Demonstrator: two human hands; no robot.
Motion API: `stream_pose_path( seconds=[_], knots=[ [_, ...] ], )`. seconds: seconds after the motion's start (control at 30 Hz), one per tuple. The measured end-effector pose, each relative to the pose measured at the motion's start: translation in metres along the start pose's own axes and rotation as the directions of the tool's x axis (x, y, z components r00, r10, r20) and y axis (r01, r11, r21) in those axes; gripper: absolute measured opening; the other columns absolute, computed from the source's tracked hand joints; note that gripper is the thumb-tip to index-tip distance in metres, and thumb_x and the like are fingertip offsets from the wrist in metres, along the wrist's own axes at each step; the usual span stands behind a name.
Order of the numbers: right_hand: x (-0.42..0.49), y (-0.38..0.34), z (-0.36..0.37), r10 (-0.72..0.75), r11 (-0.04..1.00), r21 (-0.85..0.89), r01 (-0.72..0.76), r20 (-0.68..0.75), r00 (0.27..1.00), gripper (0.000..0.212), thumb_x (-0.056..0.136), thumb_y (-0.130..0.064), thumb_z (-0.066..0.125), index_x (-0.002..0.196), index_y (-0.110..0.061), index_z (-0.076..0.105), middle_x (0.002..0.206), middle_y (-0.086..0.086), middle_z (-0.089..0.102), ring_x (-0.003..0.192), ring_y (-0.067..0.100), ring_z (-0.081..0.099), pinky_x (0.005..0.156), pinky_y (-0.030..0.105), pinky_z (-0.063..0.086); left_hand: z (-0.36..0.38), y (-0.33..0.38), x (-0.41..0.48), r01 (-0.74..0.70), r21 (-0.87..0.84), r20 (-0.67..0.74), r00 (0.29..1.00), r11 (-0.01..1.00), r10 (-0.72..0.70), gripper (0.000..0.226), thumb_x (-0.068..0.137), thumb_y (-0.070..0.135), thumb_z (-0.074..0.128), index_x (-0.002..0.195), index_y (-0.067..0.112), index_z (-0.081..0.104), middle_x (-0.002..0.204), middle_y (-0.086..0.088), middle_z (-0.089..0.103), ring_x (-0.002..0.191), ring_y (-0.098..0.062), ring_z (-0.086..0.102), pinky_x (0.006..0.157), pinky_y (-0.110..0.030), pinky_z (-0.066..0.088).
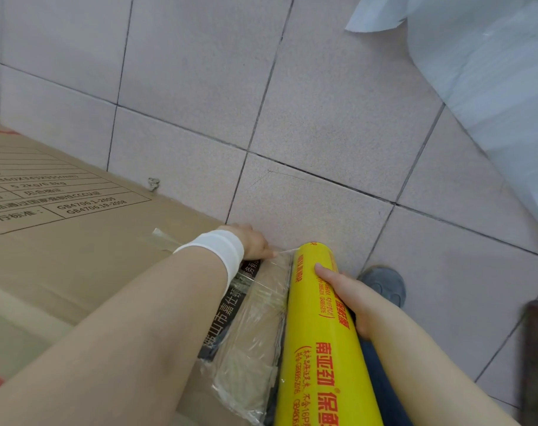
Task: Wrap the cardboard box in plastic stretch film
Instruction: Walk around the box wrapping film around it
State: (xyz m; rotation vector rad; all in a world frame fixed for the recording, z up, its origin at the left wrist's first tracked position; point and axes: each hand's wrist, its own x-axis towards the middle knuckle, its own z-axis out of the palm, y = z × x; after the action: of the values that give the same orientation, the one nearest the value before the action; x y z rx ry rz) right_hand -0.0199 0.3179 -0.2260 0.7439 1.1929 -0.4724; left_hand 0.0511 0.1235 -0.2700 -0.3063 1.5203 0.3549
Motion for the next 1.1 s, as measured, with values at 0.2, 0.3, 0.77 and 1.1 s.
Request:
stream_pose_path(
  seconds=[0.2, 0.3, 0.77, 1.1],
  knots=[
    [-0.011, 0.005, 0.001, -0.026, 0.999, 0.036, 0.026, 0.002, 1.0, 0.094, 0.078, -0.054, 0.067, 0.152, -0.025, 0.015, 0.131, 0.014, 0.055, 0.109, 0.034, 0.06, 0.074, 0.04, 0.054, -0.017, 0.022, -0.024, -0.144, -0.025, -0.089, 0.986, 0.989, 0.141, 0.06, 0.098, 0.041, 0.031, 0.148, 0.01, 0.017, 0.157, -0.01, 0.015, 0.143, -0.027, 0.018, 0.116, -0.04, 0.018],
    [-0.022, 0.014, 0.001, -0.055, 0.997, 0.045, 0.055, 0.009, 0.998, 0.098, 0.081, -0.049, 0.066, 0.153, -0.03, 0.003, 0.138, 0.014, 0.05, 0.112, 0.035, 0.058, 0.084, 0.045, 0.052, -0.005, 0.029, -0.033, -0.221, 0.008, 0.044, 0.974, 0.975, 0.221, 0.055, 0.101, 0.036, 0.021, 0.149, 0.013, 0.008, 0.158, -0.008, 0.005, 0.145, -0.024, 0.009, 0.116, -0.038, 0.009],
    [-0.056, 0.026, 0.005, -0.042, 0.964, 0.264, 0.017, 0.088, 0.995, 0.076, 0.078, -0.049, 0.068, 0.141, -0.016, 0.042, 0.116, 0.02, 0.064, 0.093, 0.034, 0.065, 0.066, 0.038, 0.054, 0.005, 0.048, -0.111, -0.216, 0.114, 0.123, 0.972, 0.97, 0.202, 0.059, 0.101, 0.034, 0.02, 0.147, 0.001, 0.004, 0.157, -0.018, 0.002, 0.145, -0.031, 0.004, 0.118, -0.045, 0.012],
    [-0.115, 0.075, 0.023, -0.145, 0.872, 0.481, 0.095, 0.069, 0.987, 0.043, 0.093, -0.044, 0.05, 0.115, -0.008, 0.056, 0.059, 0.014, 0.071, 0.044, 0.025, 0.067, 0.036, 0.028, 0.051, 0.022, 0.045, -0.193, -0.281, -0.055, 0.062, 0.957, 0.958, 0.284, 0.05, 0.101, 0.032, 0.021, 0.146, 0.011, 0.024, 0.156, -0.01, 0.019, 0.143, -0.024, 0.019, 0.116, -0.037, 0.016]
  ],
)
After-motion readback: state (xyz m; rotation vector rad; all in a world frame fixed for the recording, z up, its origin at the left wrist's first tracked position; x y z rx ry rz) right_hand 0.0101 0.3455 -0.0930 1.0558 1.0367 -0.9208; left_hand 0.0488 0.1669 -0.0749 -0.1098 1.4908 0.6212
